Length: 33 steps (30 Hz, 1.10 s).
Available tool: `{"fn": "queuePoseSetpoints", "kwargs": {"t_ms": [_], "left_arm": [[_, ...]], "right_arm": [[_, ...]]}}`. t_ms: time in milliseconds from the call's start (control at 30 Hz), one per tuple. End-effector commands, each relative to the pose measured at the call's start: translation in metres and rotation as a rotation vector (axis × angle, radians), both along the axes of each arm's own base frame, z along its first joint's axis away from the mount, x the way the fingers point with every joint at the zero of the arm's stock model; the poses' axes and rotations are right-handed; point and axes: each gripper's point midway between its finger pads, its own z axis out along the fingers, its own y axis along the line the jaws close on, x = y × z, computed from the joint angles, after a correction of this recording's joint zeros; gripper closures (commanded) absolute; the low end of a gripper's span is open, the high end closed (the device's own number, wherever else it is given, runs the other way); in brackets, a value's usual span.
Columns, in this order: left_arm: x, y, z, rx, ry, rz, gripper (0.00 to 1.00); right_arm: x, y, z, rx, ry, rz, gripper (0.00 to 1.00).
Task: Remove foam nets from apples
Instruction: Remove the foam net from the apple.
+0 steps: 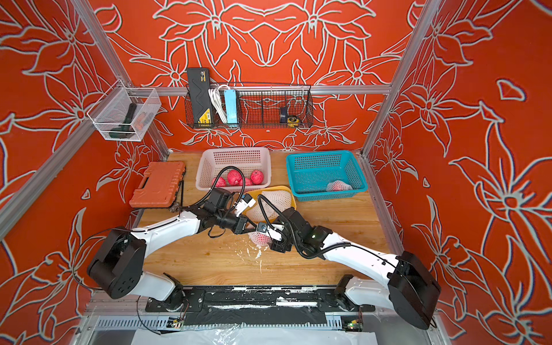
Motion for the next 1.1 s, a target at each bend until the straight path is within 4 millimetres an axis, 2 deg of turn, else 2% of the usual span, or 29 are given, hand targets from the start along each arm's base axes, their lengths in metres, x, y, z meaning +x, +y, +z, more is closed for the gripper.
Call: {"fn": "queuePoseSetpoints", "kwargs": {"t_ms": [0, 167, 300, 633, 833, 1000, 1067], "left_arm": [[0.0, -0.009, 0.011, -0.007, -0.027, -0.011, 0.96], [-0.004, -0.017, 0.008, 0.012, -0.021, -0.022, 0.96], [-0.005, -0.021, 0.006, 0.023, -0.02, -0.023, 0.96], [-0.006, -0.026, -0.002, 0.051, -0.007, -0.023, 0.96], [-0.005, -0.029, 0.001, 0.05, -0.014, -0.023, 0.96], [-0.004, -0.028, 0.001, 0.057, -0.018, -0.021, 0.95], [-0.004, -0.028, 0.0, 0.062, -0.02, -0.021, 0.93]], "right_arm": [[-0.003, 0.006, 0.001, 0.051, 0.011, 0.027, 0.21], [0.002, 0.012, -0.003, 0.1, 0.013, 0.021, 0.21], [0.009, 0.016, -0.005, 0.134, 0.029, 0.009, 0.26], [0.007, 0.023, -0.003, 0.202, 0.063, 0.035, 0.37], [0.007, 0.025, -0.012, 0.186, 0.086, 0.039, 0.48], [0.006, 0.026, -0.013, 0.191, 0.089, 0.044, 0.64], [0.006, 0.027, -0.012, 0.194, 0.087, 0.046, 0.67]]}}
